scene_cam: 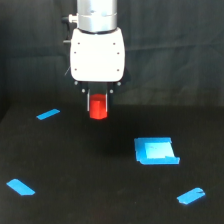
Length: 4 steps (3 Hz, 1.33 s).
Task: Pick up the red object from the table
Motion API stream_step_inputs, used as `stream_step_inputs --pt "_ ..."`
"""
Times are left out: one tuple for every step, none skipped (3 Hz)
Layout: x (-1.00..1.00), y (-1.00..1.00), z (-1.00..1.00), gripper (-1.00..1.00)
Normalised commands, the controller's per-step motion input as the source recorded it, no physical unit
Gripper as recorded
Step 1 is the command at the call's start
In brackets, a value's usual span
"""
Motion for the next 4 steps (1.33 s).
stream_step_inputs --pt "0.07 0.0 -0.05 -1.0" --pt "0.06 -0.04 -0.01 -1.0" --pt "0.16 0.03 -0.04 -0.95" --pt "0.01 0.04 -0.03 -1.0"
